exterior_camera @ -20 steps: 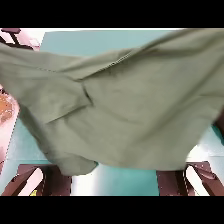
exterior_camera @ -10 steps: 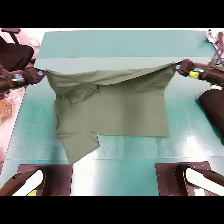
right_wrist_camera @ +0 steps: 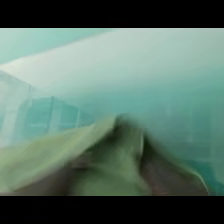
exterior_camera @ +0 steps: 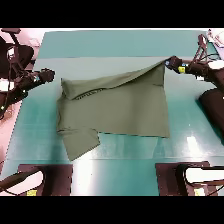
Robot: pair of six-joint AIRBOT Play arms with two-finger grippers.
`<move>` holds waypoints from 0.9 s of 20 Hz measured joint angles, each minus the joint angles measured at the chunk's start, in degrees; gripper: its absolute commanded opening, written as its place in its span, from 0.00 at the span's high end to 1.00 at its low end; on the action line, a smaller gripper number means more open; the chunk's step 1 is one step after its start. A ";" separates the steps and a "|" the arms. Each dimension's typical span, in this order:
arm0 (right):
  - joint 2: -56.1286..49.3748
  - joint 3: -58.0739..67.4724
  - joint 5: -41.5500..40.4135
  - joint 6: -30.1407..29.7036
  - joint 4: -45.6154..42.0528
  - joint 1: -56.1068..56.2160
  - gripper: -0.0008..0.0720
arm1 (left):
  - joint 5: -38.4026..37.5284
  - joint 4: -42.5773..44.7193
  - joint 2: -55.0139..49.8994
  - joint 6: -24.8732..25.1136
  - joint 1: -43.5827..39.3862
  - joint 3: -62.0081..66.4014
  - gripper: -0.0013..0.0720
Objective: Fold the shirts.
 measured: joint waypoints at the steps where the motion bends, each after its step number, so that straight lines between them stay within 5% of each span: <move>1: -0.74 1.44 0.55 0.00 -0.07 -0.42 0.18 | 0.33 0.09 -0.22 0.33 0.39 0.94 0.18; 5: -1.36 5.05 7.19 0.59 -2.56 -4.79 0.18 | -9.92 2.67 -0.52 0.22 5.68 6.12 0.18; 11: 6.88 -3.82 22.75 2.97 -7.85 -14.62 0.18 | -37.48 12.46 1.73 -9.60 16.15 6.69 0.18; 13: 10.88 -9.29 26.58 3.32 -8.48 -16.63 0.18 | -41.77 14.19 4.35 -11.28 17.40 2.75 0.18; 15: 14.95 -14.73 27.93 3.52 -8.96 -18.43 0.18 | -44.48 15.50 6.60 -13.22 18.12 -2.10 0.02; 18: 20.48 -21.90 29.64 3.69 -9.20 -20.39 0.18 | -47.15 16.46 8.39 -16.15 18.53 -9.46 0.02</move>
